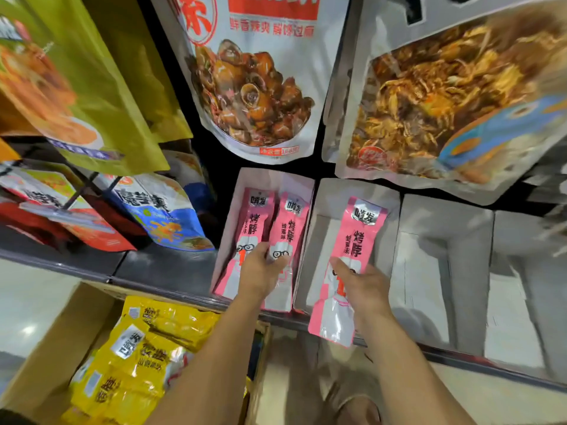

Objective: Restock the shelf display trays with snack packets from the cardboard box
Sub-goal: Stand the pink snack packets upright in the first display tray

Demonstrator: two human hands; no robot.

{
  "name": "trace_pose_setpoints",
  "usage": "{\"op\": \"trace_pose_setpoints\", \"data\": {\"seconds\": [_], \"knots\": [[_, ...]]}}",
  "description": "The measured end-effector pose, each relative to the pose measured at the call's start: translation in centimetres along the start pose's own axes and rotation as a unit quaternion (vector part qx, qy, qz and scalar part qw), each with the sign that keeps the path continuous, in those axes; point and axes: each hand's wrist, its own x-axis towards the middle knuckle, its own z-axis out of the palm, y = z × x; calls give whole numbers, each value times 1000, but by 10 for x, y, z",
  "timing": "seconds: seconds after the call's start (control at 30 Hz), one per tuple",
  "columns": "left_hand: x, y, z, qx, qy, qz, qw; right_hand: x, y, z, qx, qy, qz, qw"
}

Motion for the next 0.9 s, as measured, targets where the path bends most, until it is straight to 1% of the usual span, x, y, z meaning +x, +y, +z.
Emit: {"op": "trace_pose_setpoints", "data": {"seconds": [0.1,0.17,0.23,0.27,0.33,0.4,0.5,0.57,0.63,0.77,0.83,0.9], "knots": [[5,-4,3,70,23,42,996,-2,-3,1,-13,-2,-1,1000],[4,-2,4,135,29,54,989,-7,-6,1,-23,-8,-1,1000],[2,0,3,213,39,39,976,-11,-10,2,-22,-16,-3,1000],[-1,4,0,227,42,29,973,-13,-11,3,-21,-19,-3,1000],[-4,6,-1,220,39,18,975,-17,-15,4,-16,-25,-2,1000],[-7,6,-3,178,27,9,984,-21,-17,8,-6,-33,-2,999],[-12,7,-14,132,39,13,990,-22,-20,16,15,-34,0,999],[-14,5,-26,133,72,29,988,-20,-20,24,26,-40,8,999],[-14,3,-42,138,122,36,982,-19,-21,34,19,-59,10,998],[-11,-15,-71,183,221,58,956,-22,-24,60,16,-99,16,995],[-13,-27,-79,191,236,52,951,-23,-23,74,0,-118,16,993],[-14,-37,-84,135,216,52,966,-24,-23,89,-11,-146,25,989]]}}
